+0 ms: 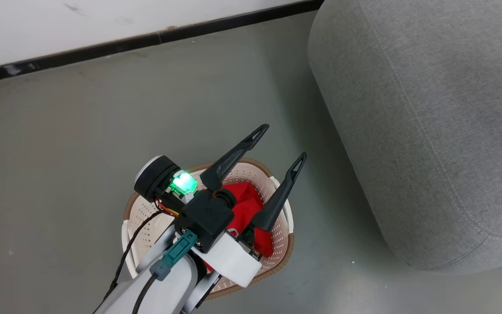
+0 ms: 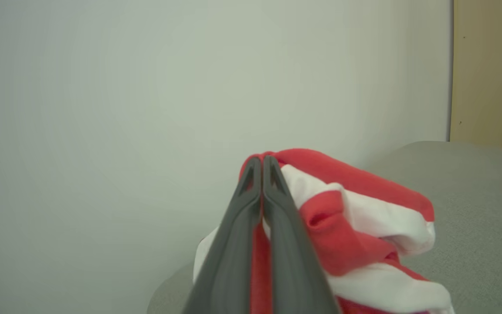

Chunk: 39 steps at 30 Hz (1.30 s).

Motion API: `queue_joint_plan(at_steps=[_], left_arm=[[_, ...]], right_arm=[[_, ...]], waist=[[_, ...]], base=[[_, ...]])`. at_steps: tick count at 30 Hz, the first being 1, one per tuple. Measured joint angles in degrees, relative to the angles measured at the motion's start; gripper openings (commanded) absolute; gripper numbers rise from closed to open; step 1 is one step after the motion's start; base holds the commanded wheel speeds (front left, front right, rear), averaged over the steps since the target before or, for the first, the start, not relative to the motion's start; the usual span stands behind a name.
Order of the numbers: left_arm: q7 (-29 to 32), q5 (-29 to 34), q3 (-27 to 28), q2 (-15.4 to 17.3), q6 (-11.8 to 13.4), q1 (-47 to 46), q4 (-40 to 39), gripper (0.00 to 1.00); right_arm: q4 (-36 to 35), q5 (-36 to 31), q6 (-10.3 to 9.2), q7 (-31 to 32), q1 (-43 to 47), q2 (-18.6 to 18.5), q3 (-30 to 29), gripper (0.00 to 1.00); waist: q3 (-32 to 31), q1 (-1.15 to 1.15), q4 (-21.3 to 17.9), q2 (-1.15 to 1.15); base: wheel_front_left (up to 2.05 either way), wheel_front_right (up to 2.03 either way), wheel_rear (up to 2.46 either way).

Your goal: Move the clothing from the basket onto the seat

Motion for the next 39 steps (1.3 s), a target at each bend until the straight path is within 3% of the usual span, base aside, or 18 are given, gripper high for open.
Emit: queue_joint_plan(at_steps=[9,25,31,32,33,34,36,38,39], left_arm=[[0.82,0.47,-0.93,-0.01,-0.56,-1.33,-1.59,1.00],[1.71,1.42,-2.89,-0.14,-2.53,-3.27,-1.33,1.00],[1.27,1.38,-2.92,-0.42,-2.57,-3.28,-0.51,1.00],[1.00,1.38,-2.91,-0.46,-2.57,-3.28,-0.33,1.00],[0.89,1.37,-2.88,-0.48,-2.57,-3.28,-0.18,1.00],[0.64,1.36,-2.82,-0.51,-2.57,-3.28,0.04,1.00],[0.45,1.36,-2.78,-0.53,-2.57,-3.28,0.21,1.00],[0.38,1.26,-2.74,-0.57,-2.57,-3.28,0.57,1.00],[0.36,1.26,-2.72,-0.60,-2.57,-3.28,0.78,1.00]], right_arm=[[5.87,-1.04,0.00,-0.88,0.14,0.91,-0.30,0.00],[12.83,-2.38,0.00,-1.80,2.44,9.98,0.30,0.00],[13.16,-3.21,0.00,-1.87,3.60,10.55,1.16,0.00],[13.15,-3.23,0.00,-1.87,3.62,10.63,1.34,0.05],[13.05,-3.52,0.00,-1.88,3.65,10.76,1.66,0.24],[12.89,-3.98,0.00,-1.88,3.69,10.91,2.13,0.35],[12.70,-4.42,0.00,-1.88,3.88,10.99,2.47,0.47],[12.47,-4.79,0.01,-1.89,4.46,11.03,2.66,0.84],[12.47,-4.79,0.00,-1.89,4.66,11.04,2.70,0.91]], waist=[[3.08,0.00,1.28,0.00],[7.05,0.00,1.89,0.00],[6.81,0.00,1.34,0.00],[6.74,0.00,1.24,0.00],[6.65,0.00,1.14,0.00],[6.54,0.00,1.03,0.00],[6.42,0.00,0.92,0.00],[6.15,0.00,0.69,0.00],[6.01,0.00,0.58,0.00]], base=[[0.00,0.00,0.00],[0.00,0.00,0.00],[0.00,0.00,0.00],[0.00,0.00,0.00],[0.00,0.00,0.00],[0.00,0.00,0.00],[0.00,0.00,0.00],[0.00,0.00,0.00],[0.00,0.00,0.00]])
